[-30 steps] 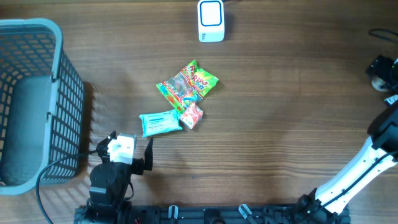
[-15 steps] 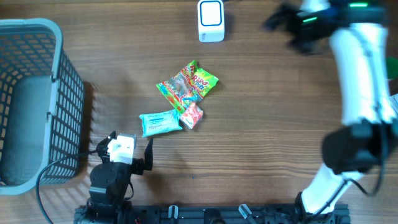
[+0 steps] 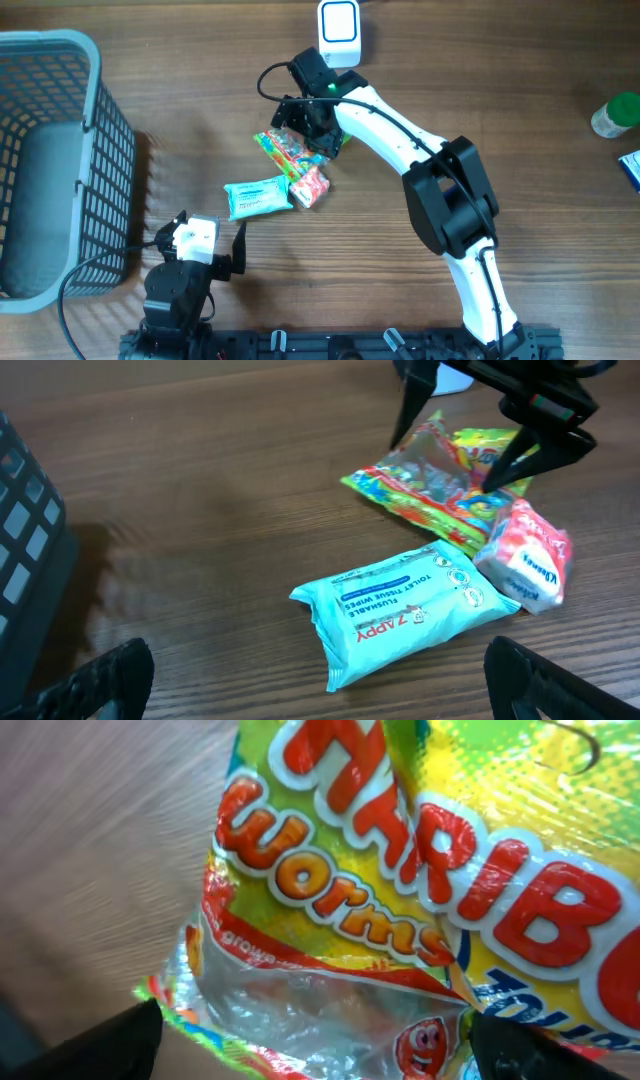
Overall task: Scan the item barcode
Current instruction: 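Grasp the Haribo gummy bag with the right gripper and lift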
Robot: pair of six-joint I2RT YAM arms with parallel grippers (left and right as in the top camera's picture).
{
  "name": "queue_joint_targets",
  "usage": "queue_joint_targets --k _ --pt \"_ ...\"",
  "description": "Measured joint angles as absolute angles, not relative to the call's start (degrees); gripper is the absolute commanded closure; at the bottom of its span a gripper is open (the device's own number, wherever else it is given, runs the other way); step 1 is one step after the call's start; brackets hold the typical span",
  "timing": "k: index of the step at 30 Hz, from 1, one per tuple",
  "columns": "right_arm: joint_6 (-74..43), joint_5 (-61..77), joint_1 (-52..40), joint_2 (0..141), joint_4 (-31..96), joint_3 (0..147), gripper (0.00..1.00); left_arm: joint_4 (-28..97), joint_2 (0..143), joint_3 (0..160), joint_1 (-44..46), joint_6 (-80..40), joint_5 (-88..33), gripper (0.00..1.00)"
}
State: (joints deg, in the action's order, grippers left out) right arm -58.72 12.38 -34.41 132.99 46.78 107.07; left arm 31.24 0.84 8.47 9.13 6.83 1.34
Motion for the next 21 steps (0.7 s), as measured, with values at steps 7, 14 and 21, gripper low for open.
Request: queue_joint_targets --k 7,14,21 --pt "-56.38 10.72 -34.22 135.02 52.01 109.27 0.95 31.24 0.84 8.47 9.13 6.83 1.34 0.00" --pt "-24.73 30.02 -27.51 125.84 58.52 110.72 0.96 31.24 0.84 8.47 9.13 6.83 1.32 0.00" --pt "25.56 74.52 -19.44 113.58 64.82 104.81 0.96 31.24 0.84 8.47 9.13 6.83 1.34 0.00"
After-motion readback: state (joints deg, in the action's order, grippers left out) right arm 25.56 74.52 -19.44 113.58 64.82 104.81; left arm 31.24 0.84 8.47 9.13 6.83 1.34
